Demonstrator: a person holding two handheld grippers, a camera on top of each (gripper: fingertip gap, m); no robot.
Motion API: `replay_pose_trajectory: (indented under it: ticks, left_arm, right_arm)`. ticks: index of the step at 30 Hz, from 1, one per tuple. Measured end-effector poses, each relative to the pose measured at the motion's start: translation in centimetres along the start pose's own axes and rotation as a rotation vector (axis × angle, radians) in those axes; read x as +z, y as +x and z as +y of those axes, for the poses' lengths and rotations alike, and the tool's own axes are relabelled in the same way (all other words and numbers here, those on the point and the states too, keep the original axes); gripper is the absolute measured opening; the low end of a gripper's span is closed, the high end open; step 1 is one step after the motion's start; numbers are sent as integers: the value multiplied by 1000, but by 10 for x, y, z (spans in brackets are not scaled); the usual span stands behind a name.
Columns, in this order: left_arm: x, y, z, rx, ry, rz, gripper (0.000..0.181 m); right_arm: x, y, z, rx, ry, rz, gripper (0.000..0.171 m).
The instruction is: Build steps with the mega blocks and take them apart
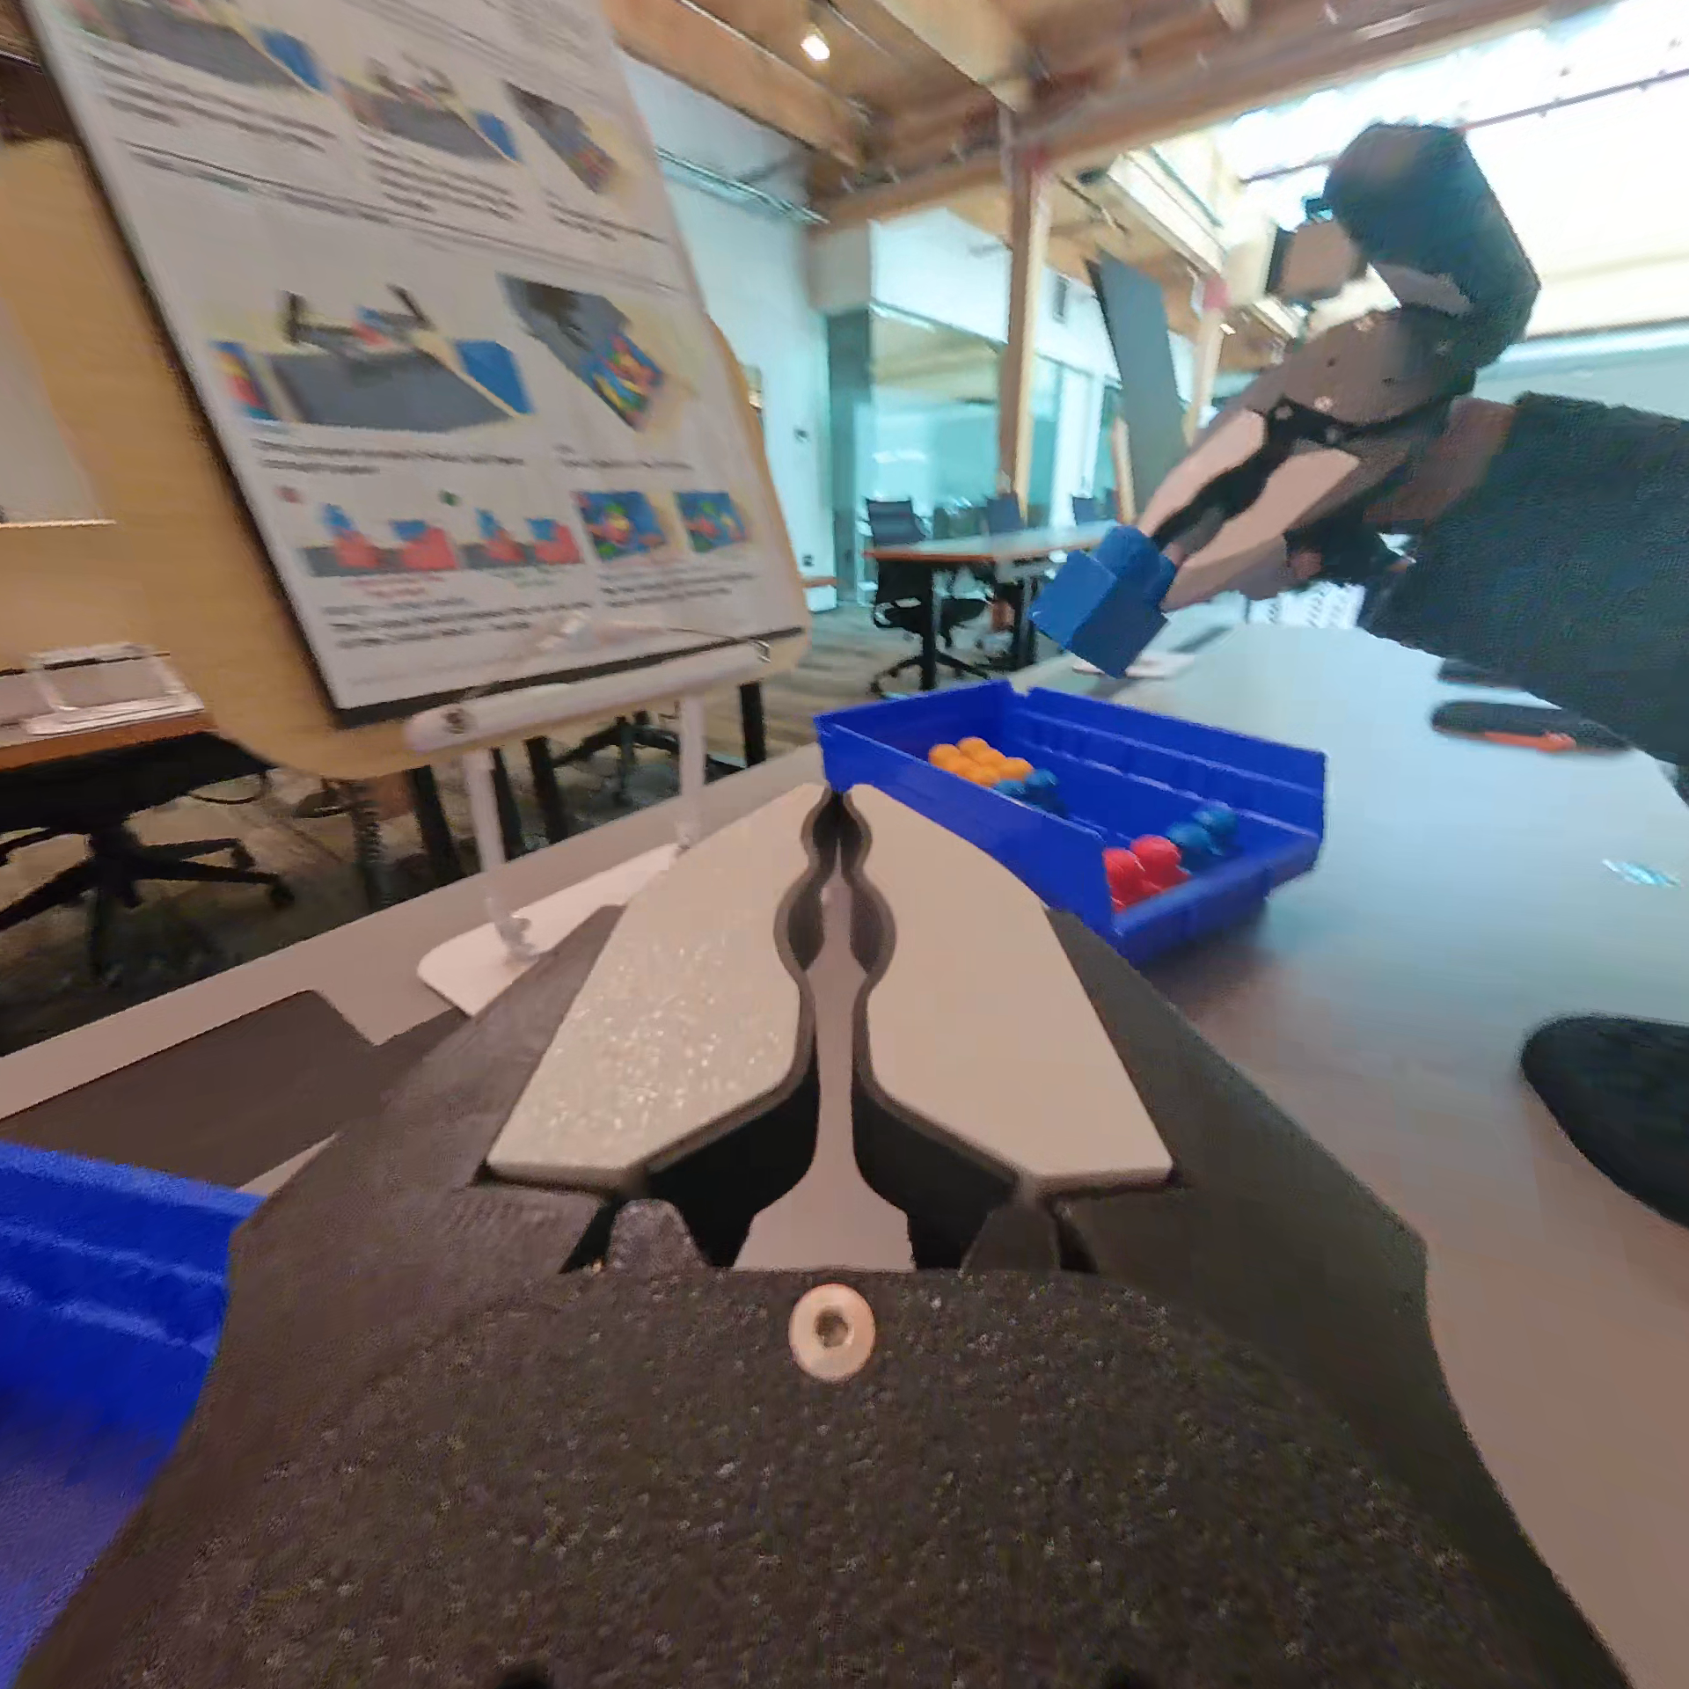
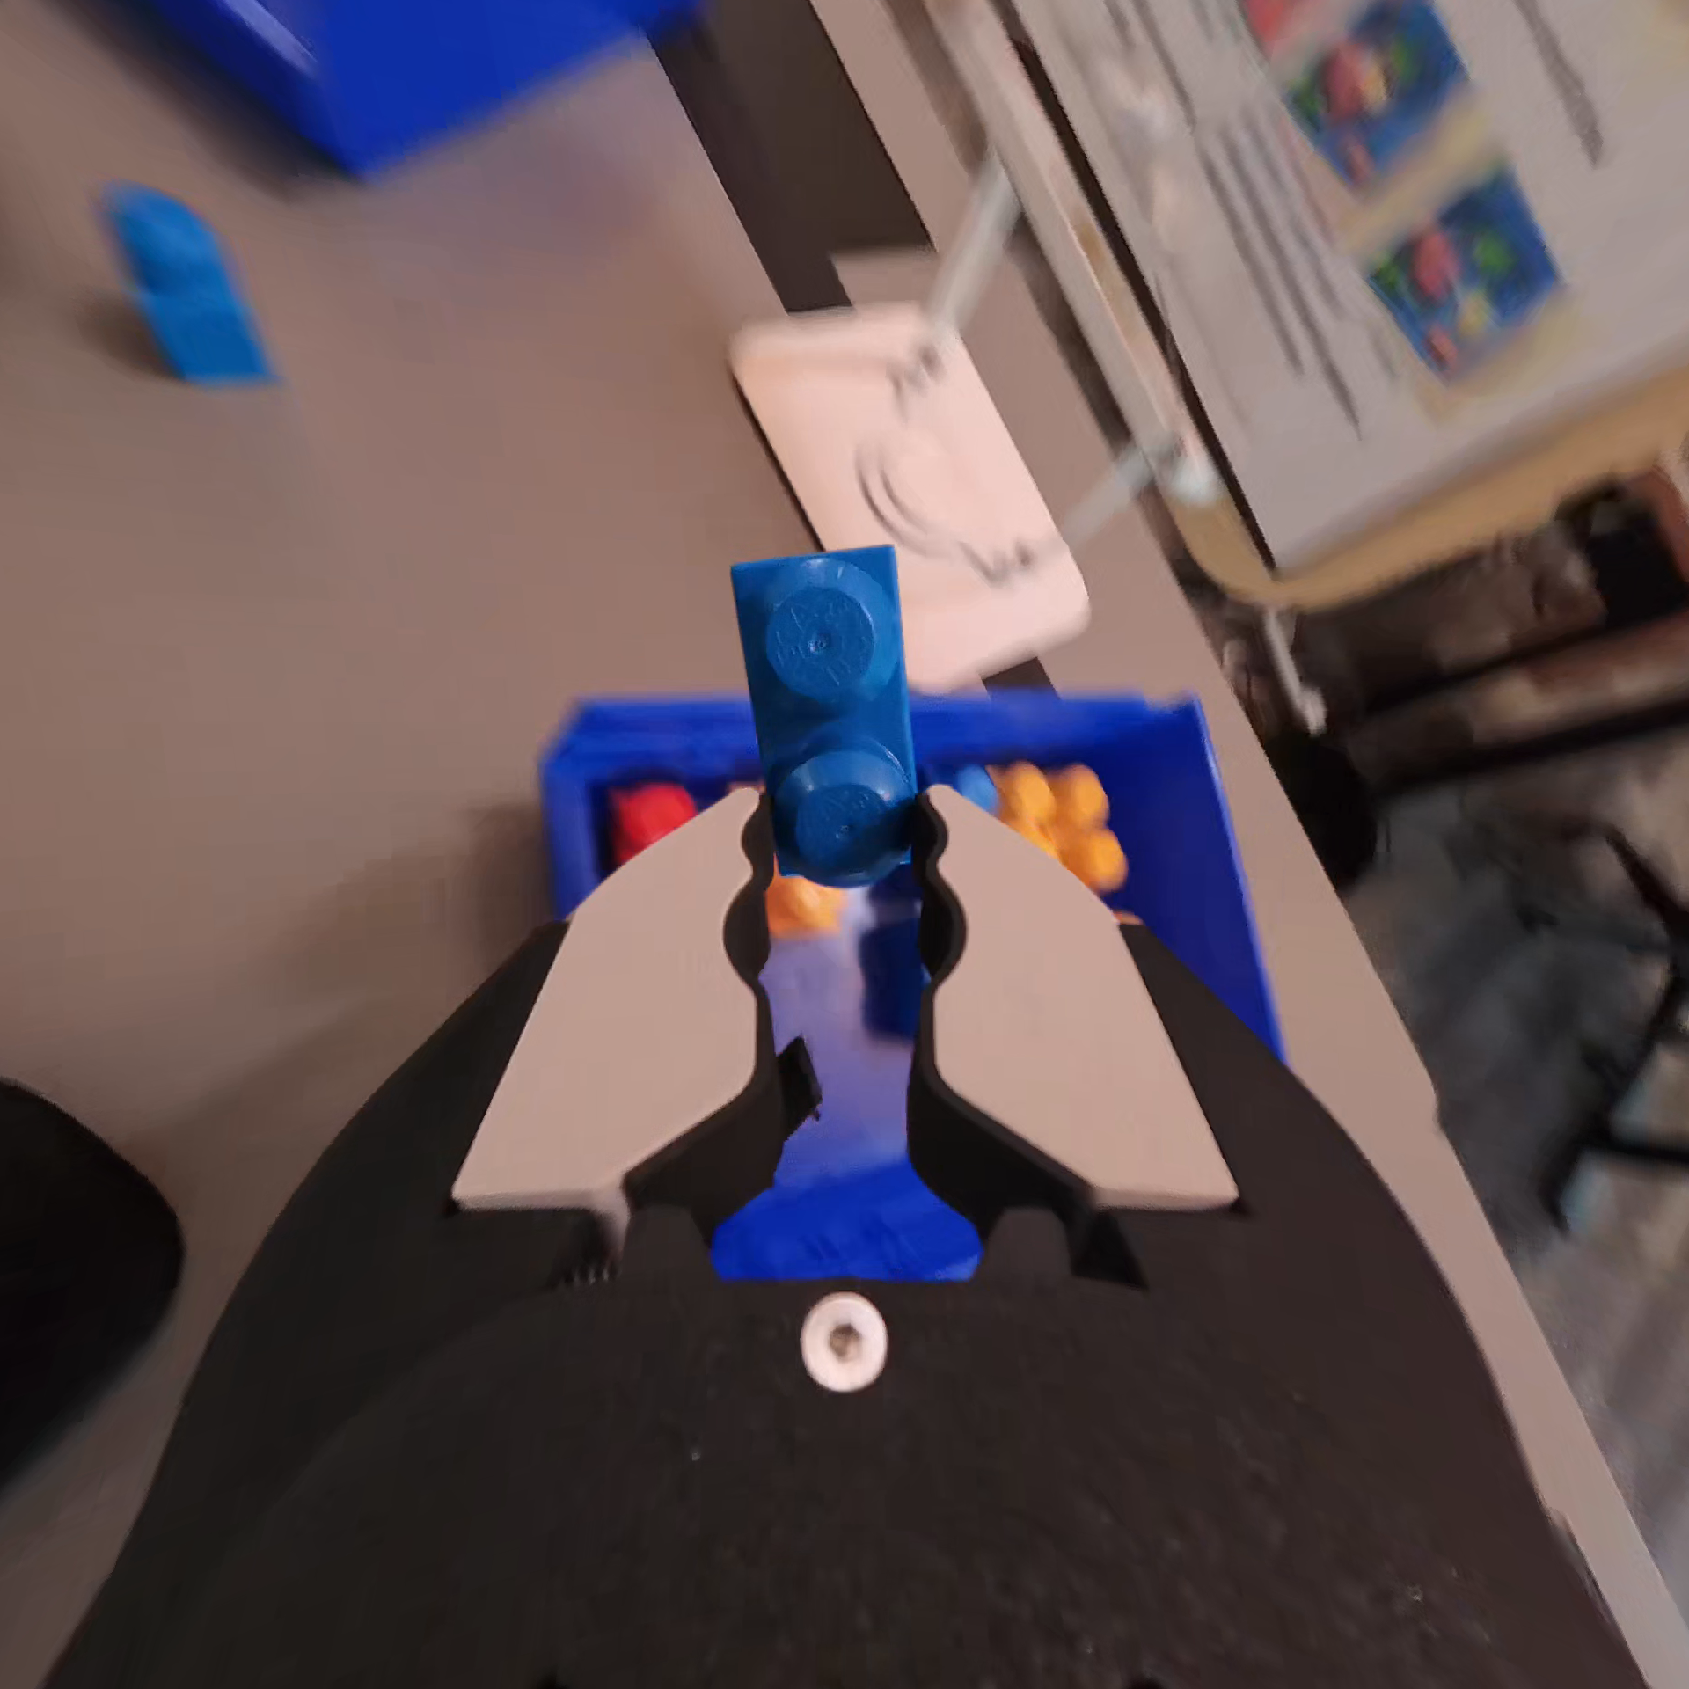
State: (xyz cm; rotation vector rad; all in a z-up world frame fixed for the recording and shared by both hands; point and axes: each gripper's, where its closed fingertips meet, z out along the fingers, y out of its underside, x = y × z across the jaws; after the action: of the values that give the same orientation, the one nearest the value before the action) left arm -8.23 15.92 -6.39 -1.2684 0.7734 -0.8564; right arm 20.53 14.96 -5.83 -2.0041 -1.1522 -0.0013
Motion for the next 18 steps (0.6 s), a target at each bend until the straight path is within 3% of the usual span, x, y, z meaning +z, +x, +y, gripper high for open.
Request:
replay_pose_trajectory:
  ticks: [4, 9, 18]
  left_arm:
    - [-4, -13, -3, -2, 27, -77, 0]
    - [-2, -17, 3, 9, 6, -102, 0]
    - [0, -16, 12, 39, -30, -103, 0]
  right_arm:
    - [10, 31, 43, 41, -202, -16, 29]
    - [32, 37, 93, 133, -382, -95, 29]
    - [96, 20, 104, 223, -425, -213, 29]
